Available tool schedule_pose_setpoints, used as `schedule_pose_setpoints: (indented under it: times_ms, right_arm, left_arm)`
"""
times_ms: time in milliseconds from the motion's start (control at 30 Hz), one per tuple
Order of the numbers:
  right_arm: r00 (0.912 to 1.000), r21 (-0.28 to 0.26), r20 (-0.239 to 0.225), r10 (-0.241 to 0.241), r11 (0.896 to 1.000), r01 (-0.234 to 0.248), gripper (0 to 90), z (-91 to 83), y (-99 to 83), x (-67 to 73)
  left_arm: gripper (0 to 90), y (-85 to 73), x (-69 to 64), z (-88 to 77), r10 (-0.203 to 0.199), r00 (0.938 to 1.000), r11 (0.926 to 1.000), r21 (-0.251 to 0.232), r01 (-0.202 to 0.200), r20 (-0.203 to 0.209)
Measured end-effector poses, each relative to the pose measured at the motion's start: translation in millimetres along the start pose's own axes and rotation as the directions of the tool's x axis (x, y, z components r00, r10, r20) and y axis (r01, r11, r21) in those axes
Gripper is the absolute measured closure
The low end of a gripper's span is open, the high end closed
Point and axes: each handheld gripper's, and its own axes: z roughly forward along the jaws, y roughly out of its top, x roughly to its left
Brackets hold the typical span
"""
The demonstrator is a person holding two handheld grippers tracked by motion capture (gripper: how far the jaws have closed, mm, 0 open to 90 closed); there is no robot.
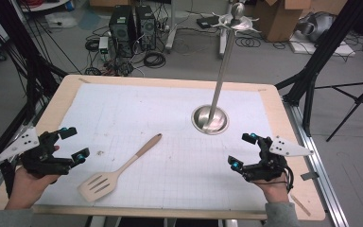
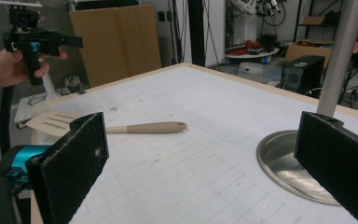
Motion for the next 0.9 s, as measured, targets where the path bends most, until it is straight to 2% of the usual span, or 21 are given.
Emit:
schedule_pose_setpoints:
  times_ms: [333,633,667,767,800,867,900]
  right_arm:
    - [1.0000,0.001,0.004,-0.001,1.000,0.001,1.8,-3.5,-2.1,1.4]
    - [0.9999,0.033,0.000,0.013,0.999,-0.013,1.8,-1.4,-6.2,2.3]
    - [1.0000,0.029,-0.002,0.006,1.000,-0.006,1.8,-1.1,-6.2,2.5]
    - [0.9999,0.026,-0.006,0.009,1.000,-0.009,1.8,-0.1,-6.3,2.4]
    - [0.9999,0.032,-0.006,0.014,0.999,-0.014,1.8,2.5,-6.9,1.7]
    - [0.9999,0.032,-0.009,0.008,0.999,-0.008,1.8,4.0,-7.2,1.0]
    - [0.9999,0.043,-0.008,0.010,0.999,-0.010,1.8,6.3,-7.7,1.2]
  left_arm:
    - [10.5,-2.5,-1.3,7.6,0.009,0.9999,0.9997,0.024,-0.009,0.008]
    - [12.2,-4.8,-1.8,15.0,0.006,0.9995,0.9990,0.044,-0.007,0.031]
    - [13.2,-6.3,-1.8,17.1,-0.008,0.9995,0.9989,0.047,0.006,0.032]
    - [17.3,-8.0,-1.5,19.0,-0.015,0.9995,0.9987,0.049,0.013,0.027]
    - [17.9,-10.0,0.4,20.9,-0.024,0.9984,0.9986,0.049,0.021,0.051]
    - [17.9,-11.2,2.3,22.4,-0.031,0.9974,0.9981,0.054,0.027,0.065]
    - [17.9,-11.9,3.3,24.0,-0.048,0.9965,0.9974,0.057,0.044,0.069]
